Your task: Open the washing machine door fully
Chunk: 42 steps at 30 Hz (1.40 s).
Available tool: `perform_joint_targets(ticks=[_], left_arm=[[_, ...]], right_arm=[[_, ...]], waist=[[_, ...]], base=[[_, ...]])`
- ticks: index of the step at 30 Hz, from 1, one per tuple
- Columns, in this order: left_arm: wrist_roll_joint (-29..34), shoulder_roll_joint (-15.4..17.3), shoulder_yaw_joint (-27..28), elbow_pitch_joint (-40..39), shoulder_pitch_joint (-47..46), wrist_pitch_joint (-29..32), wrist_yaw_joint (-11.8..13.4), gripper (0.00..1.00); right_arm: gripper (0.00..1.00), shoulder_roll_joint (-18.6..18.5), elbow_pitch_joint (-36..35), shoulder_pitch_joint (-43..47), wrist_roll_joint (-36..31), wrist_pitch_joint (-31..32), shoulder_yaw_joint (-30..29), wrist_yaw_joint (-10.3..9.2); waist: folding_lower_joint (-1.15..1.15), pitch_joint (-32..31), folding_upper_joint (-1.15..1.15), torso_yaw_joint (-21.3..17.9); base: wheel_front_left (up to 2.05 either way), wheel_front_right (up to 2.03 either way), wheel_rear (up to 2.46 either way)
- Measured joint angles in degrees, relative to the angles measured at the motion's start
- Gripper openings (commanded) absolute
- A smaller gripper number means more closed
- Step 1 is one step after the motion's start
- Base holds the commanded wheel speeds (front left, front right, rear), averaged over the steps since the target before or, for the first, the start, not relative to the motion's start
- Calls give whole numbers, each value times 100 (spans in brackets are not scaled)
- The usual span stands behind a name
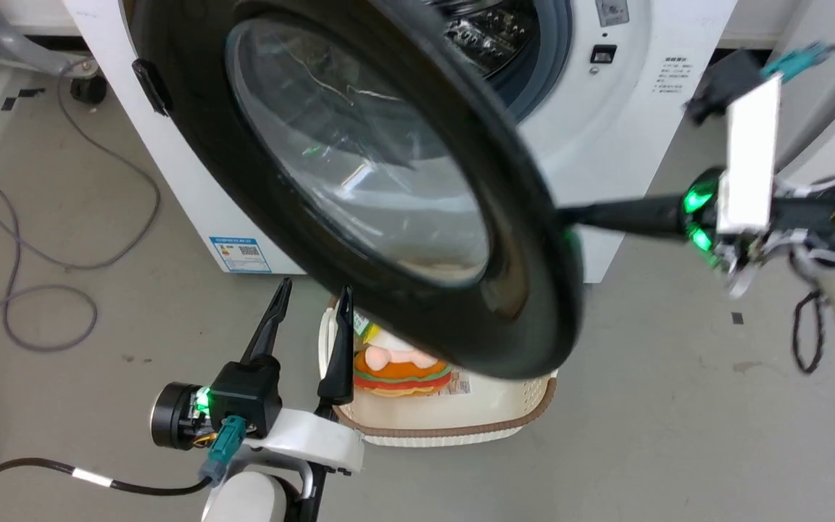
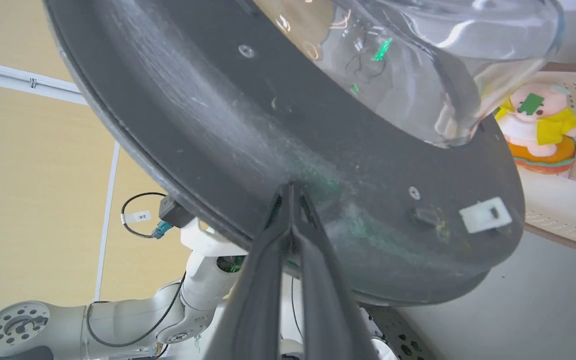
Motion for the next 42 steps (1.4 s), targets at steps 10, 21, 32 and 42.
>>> perform_joint_targets(ticks=[10,21,32,42], left_arm=[[0,0,60,44,143,0,0,100],[0,0,112,124,202,-1,-2,100],[1,1,302,165,437,-1,-1,100],[40,1,572,255,581,-1,-46,100]], right_arm=[[0,-355,-1322,538,678,-222,865,0],[0,-720,-2085,617,1222,-1266,1583,0],[100,-932,-2080,2117,1040,-4632,1044,0],[100,-668,-1079,3713,906,-7068,649,0]], waist=[[0,-191,0,-62],[1,-278,0,-100],[1,-445,0,-185],[1,-519,0,-426]], base=[[0,0,0],[0,0,0],[0,0,0],[0,0,0]])
